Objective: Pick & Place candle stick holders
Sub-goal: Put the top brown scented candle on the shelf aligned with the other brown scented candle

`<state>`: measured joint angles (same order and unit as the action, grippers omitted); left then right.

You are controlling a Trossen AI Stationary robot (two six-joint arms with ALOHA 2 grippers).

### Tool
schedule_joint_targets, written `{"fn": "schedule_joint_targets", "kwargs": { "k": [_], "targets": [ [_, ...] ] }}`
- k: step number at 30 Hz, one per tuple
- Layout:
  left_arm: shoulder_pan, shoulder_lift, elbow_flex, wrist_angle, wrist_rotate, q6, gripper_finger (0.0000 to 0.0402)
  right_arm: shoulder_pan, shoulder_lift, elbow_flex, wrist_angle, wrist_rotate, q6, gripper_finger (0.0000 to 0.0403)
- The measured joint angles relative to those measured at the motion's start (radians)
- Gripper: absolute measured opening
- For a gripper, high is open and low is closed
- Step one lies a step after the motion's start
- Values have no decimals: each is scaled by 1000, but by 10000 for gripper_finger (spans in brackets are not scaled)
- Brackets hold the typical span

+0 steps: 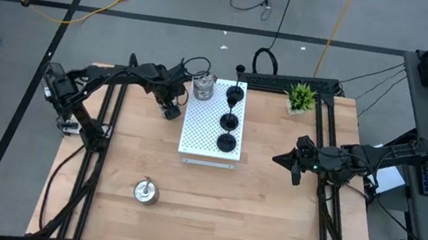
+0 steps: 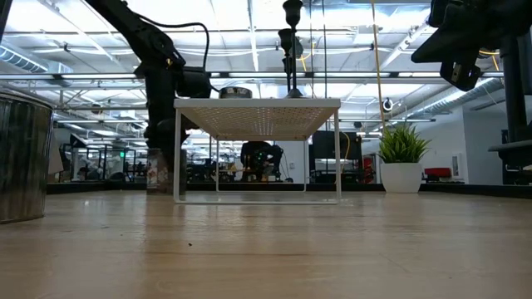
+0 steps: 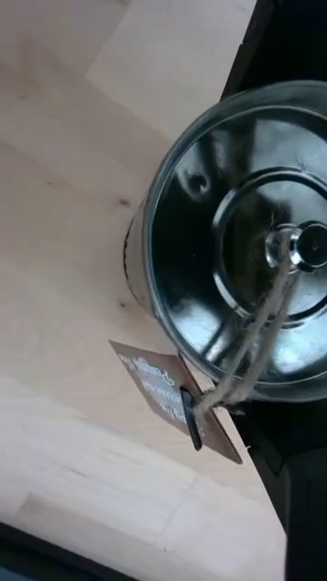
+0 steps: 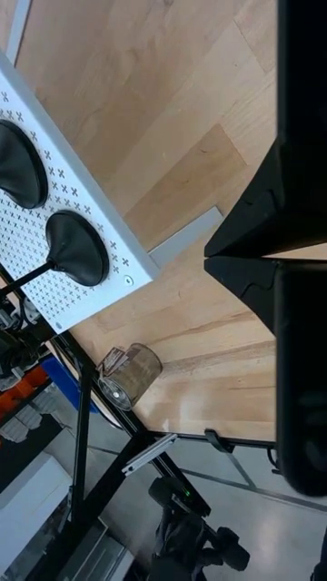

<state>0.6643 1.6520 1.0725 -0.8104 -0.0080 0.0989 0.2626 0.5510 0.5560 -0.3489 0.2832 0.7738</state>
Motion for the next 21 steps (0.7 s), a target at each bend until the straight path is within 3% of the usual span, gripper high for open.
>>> {"fn": "schedule_joint_targets", "kwargs": {
  "k": [12,21],
  "targets": [
    [-15,0,0,-2,-153,-15,400,0,0,0,0,0,11,0],
    [-15,0,0,0,-158,-16,400,0,0,0,0,0,11,0]
  ]
}}
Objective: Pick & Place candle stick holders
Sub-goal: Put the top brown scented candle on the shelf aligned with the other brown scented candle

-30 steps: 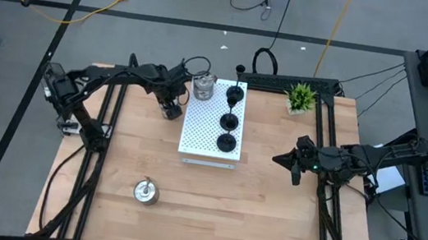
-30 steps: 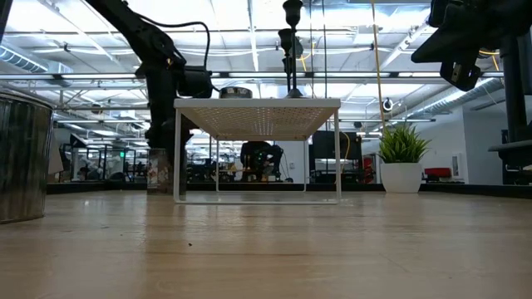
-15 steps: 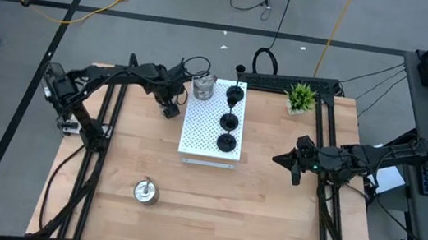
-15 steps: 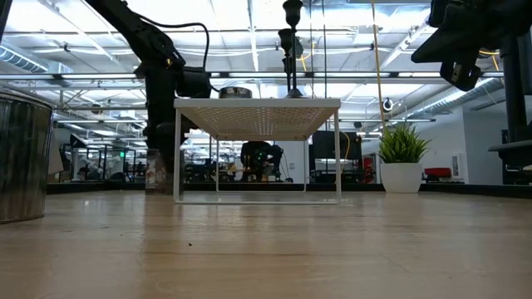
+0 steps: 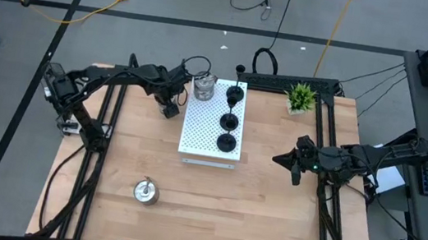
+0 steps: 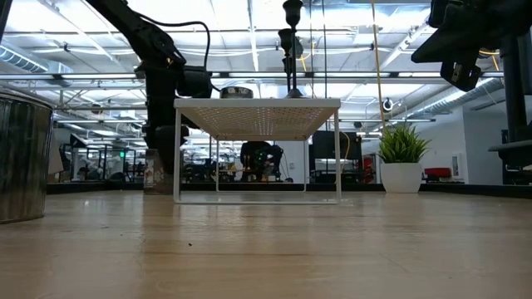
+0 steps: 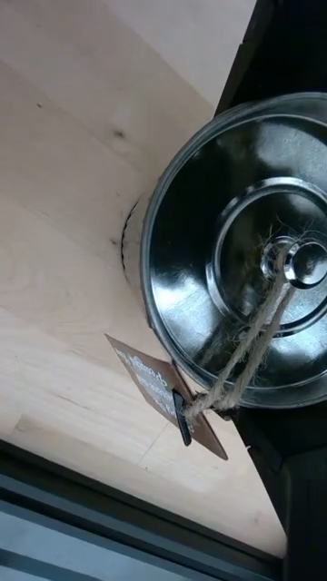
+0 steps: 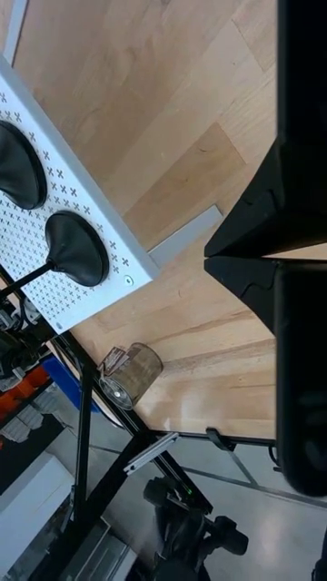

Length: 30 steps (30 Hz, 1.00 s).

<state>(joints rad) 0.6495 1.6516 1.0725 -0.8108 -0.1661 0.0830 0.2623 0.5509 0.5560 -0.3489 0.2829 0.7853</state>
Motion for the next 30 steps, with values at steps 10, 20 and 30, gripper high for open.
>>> {"fn": "schedule_joint_targets", "kwargs": {
  "k": [10,20,30],
  "targets": [
    [0,0,0,35,7,23,400,0,0,0,0,0,0,0],
    [0,0,0,46,61,24,399,0,0,0,0,-1,0,0],
    [22,-1,0,45,69,32,373,0,0,0,0,-6,-2,0]
  ]
}}
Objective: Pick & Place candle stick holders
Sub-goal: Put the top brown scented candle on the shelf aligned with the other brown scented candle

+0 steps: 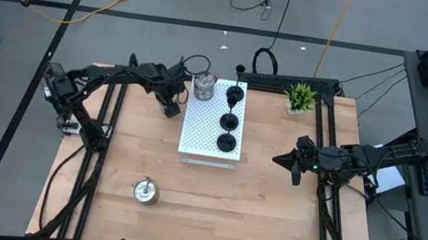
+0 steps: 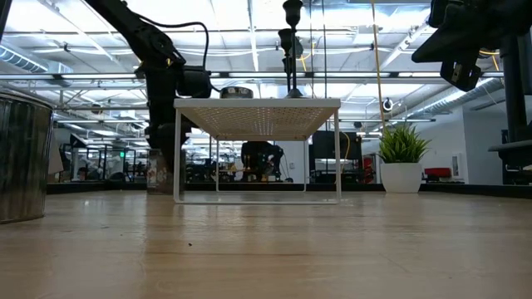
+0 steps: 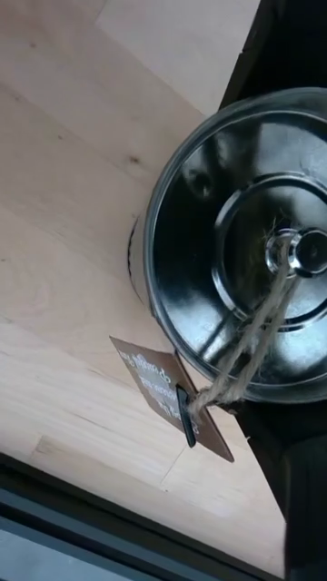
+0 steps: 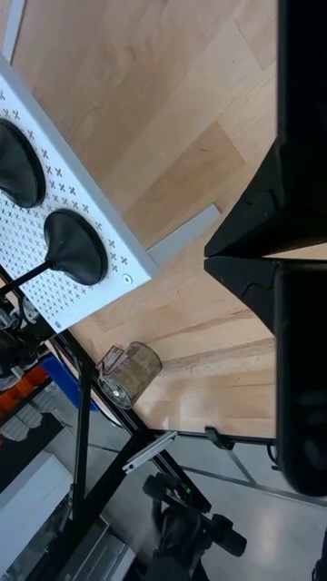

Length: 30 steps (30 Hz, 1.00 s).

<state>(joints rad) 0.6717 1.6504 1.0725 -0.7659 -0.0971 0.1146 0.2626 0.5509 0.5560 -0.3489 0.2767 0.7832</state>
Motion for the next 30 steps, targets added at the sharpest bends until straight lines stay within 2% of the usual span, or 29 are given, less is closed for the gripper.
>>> {"fn": "schedule_joint_targets", "kwargs": {
  "k": [4,9,25,30],
  "targets": [
    [2,-1,0,-1,0,1,356,0,0,0,0,-20,-1,0],
    [2,-1,0,-6,2,-4,364,0,0,0,0,-20,-2,0],
    [46,-24,-2,-61,-37,-37,351,0,0,0,0,-20,-4,0],
    [53,-63,-2,-69,18,-43,351,0,0,0,0,-20,-10,0]
  ]
}}
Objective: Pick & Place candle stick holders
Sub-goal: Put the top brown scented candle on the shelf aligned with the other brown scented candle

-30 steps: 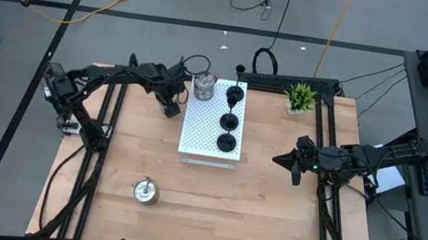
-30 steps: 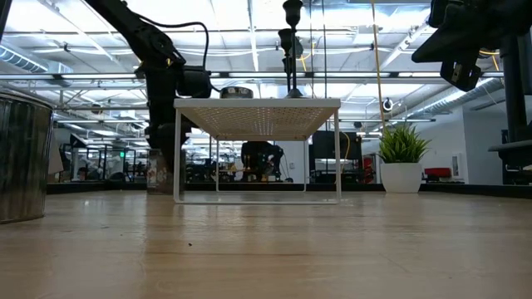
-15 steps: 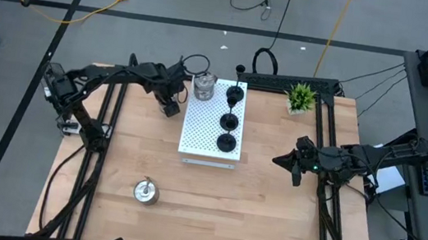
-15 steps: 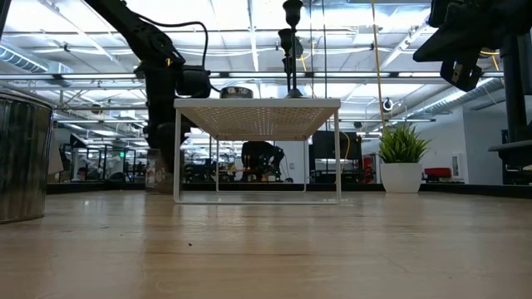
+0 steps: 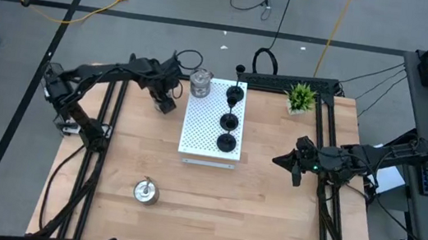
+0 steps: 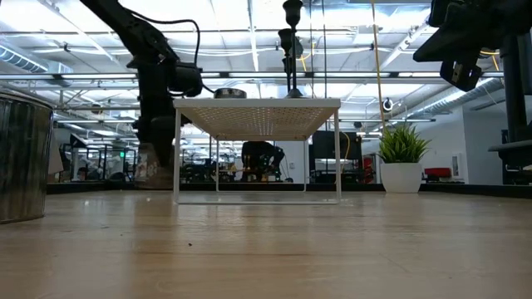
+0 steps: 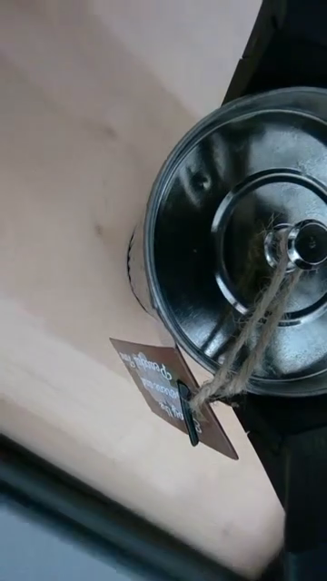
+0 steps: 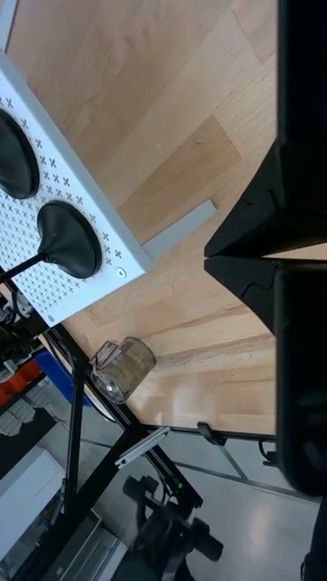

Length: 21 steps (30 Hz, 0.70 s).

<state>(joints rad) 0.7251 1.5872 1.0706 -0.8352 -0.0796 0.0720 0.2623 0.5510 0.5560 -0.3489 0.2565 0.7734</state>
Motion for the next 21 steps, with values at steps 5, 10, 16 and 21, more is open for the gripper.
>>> {"fn": "schedule_joint_targets", "kwargs": {
  "k": [5,10,16,21],
  "targets": [
    [-9,-16,1,18,55,-7,350,0,0,0,0,0,0,0],
    [-8,-17,1,12,51,-23,349,0,0,0,0,0,3,0],
    [-1,-89,1,-34,44,-42,349,0,0,0,0,0,3,0],
    [-1,-189,1,-84,50,-109,349,0,0,0,0,0,0,0]
  ]
}}
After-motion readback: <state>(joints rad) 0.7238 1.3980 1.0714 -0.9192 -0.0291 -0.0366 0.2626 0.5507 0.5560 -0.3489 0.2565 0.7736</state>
